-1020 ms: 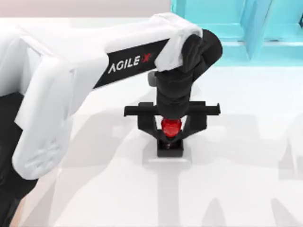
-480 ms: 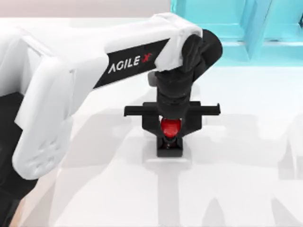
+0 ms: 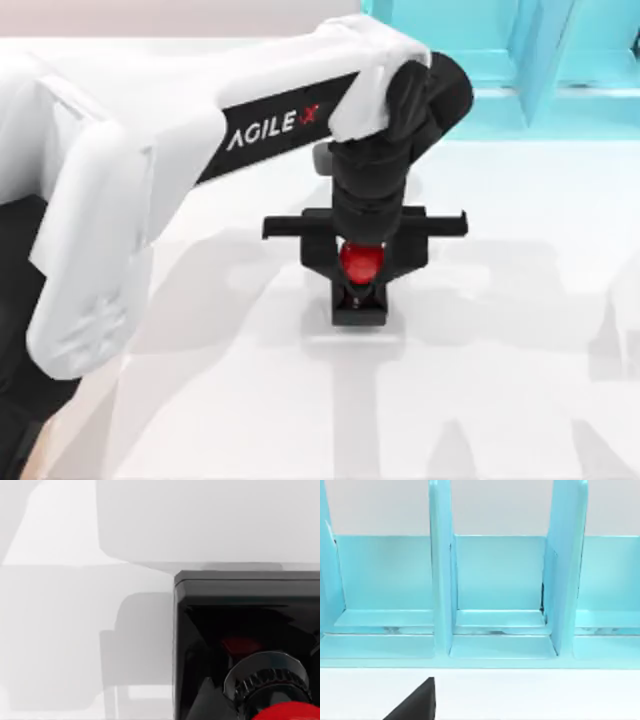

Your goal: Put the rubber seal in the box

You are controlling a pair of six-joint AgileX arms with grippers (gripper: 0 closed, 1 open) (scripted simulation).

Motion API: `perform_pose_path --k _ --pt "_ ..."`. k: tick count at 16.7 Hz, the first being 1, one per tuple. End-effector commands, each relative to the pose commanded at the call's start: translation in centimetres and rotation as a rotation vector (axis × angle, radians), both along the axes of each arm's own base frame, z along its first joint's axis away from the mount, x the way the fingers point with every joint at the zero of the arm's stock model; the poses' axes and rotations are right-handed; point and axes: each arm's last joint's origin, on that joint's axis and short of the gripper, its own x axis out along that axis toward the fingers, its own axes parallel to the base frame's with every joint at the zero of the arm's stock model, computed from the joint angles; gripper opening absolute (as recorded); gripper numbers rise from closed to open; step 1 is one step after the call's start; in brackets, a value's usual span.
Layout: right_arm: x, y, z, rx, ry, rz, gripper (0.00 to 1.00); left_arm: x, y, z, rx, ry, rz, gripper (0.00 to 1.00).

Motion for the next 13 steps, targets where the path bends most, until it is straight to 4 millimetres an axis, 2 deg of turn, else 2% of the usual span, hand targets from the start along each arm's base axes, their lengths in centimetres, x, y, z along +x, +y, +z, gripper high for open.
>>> perform_pose_path --k 8,10,13 --pt "0.0 0.0 0.0 0.0 0.0 0.0 1.0 0.0 0.0 7.9 -0.002 -0.001 0.0 0.0" --pt "0.0 0.0 0.0 0.0 0.0 0.0 1.0 -0.1 0.1 8.9 0.0 0.002 -0.001 0.0" --pt "0.0 0.0 0.0 0.0 0.0 0.0 1.0 -0.2 0.1 9.0 0.001 0.003 -0.002 0.0"
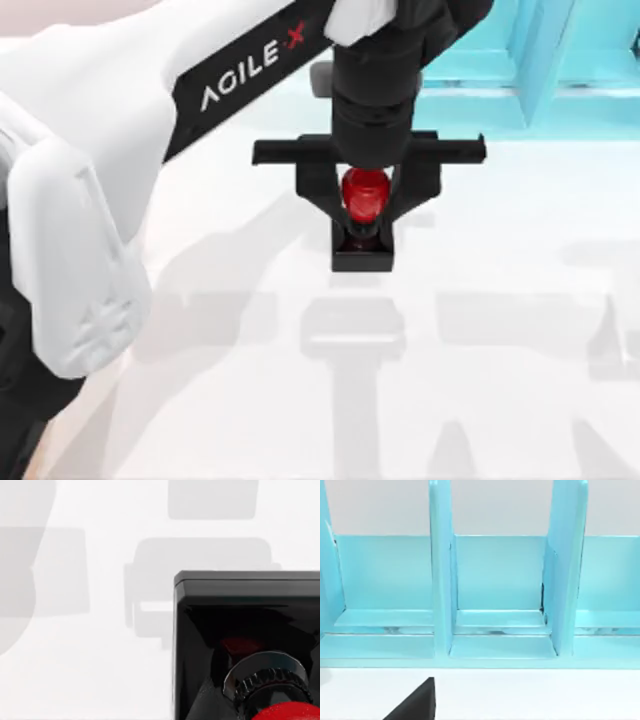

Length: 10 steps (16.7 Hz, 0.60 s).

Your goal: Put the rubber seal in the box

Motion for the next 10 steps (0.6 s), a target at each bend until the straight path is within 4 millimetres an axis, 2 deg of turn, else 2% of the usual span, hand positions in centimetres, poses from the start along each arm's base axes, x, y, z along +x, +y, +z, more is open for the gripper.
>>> perform_pose_path --k 3,5,7,8,10 --pt "0.0 0.0 0.0 0.0 0.0 0.0 1.0 0.3 0.6 0.0 0.002 0.002 0.0 0.0" --pt "0.0 0.0 0.0 0.0 0.0 0.0 1.0 1.5 2.7 0.1 0.011 0.012 0.0 0.0" --pt "0.0 0.0 0.0 0.0 0.0 0.0 1.0 3.2 6.6 0.5 0.019 0.024 -0.001 0.0" --pt "0.0 0.0 0.0 0.0 0.0 0.0 1.0 4.1 9.2 0.8 0.02 0.028 -0.001 0.0" --pt "0.0 0.0 0.0 0.0 0.0 0.0 1.0 5.6 15.6 1.5 0.018 0.033 0.0 0.0"
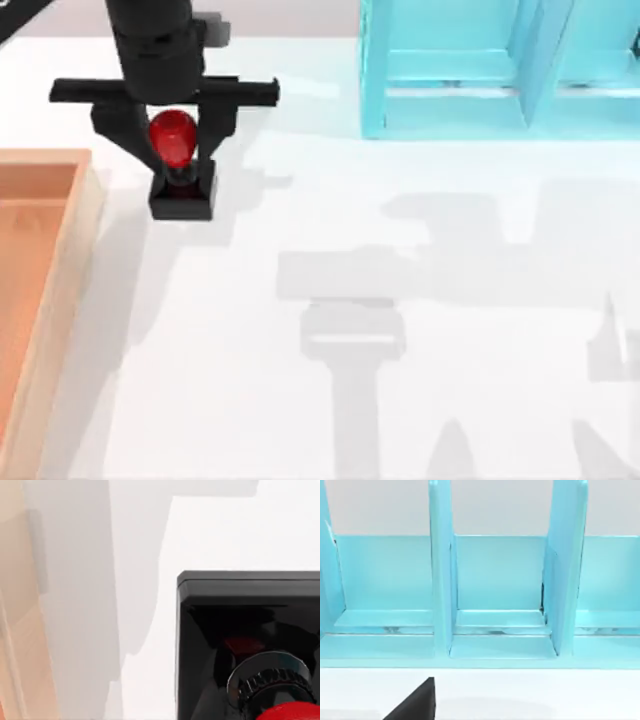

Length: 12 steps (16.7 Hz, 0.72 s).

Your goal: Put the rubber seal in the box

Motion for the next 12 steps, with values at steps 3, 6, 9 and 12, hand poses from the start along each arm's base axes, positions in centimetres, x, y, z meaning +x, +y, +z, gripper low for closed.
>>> perform_pose_path --k 3,6,9,12 --pt "0.0 0.0 0.0 0.0 0.0 0.0 1.0 0.0 10.8 1.2 -0.009 -0.004 0.002 0.0" --pt "0.0 0.0 0.0 0.0 0.0 0.0 1.0 -2.8 19.3 2.1 -0.015 -0.016 0.002 0.0" --pt "0.0 0.0 0.0 0.0 0.0 0.0 1.0 -5.7 23.7 2.6 -0.016 -0.028 0.001 0.0" --pt "0.0 0.0 0.0 0.0 0.0 0.0 1.0 -6.9 24.8 2.7 -0.015 -0.034 0.001 0.0"
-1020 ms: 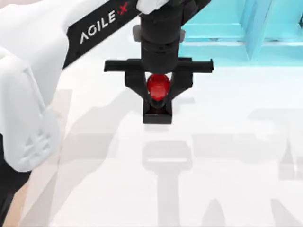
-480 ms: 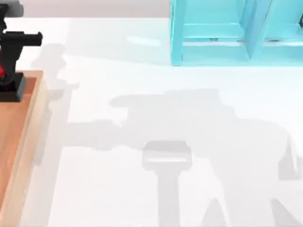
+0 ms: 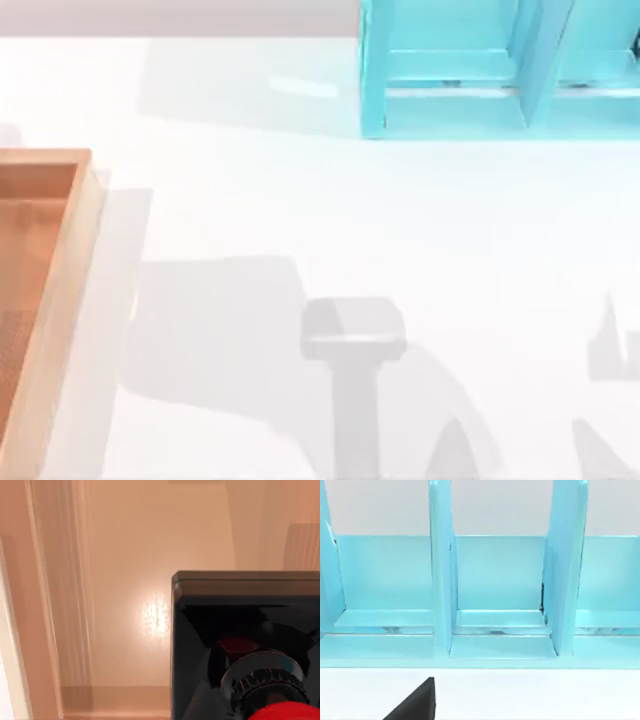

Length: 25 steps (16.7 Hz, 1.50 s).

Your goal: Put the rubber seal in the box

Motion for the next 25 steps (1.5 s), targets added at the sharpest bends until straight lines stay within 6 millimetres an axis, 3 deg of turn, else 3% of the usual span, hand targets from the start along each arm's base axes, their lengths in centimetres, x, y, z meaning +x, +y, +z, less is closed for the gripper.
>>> perform_pose_path --k 5,12,17,25 --pt "0.0 0.0 0.0 0.0 0.0 0.0 1.0 0.1 -0.1 -0.4 0.002 0.002 -0.003 0.0" --pt "0.0 0.0 0.0 0.0 0.0 0.0 1.0 0.0 0.0 -5.8 0.001 -0.003 0.0 0.0" --pt "0.0 0.0 0.0 0.0 0.0 0.0 1.0 0.0 0.0 -6.5 0.0 0.0 0.0 0.0" --pt "0.0 0.0 0.0 0.0 0.0 0.0 1.0 0.0 0.0 -6.5 0.0 0.0 0.0 0.6"
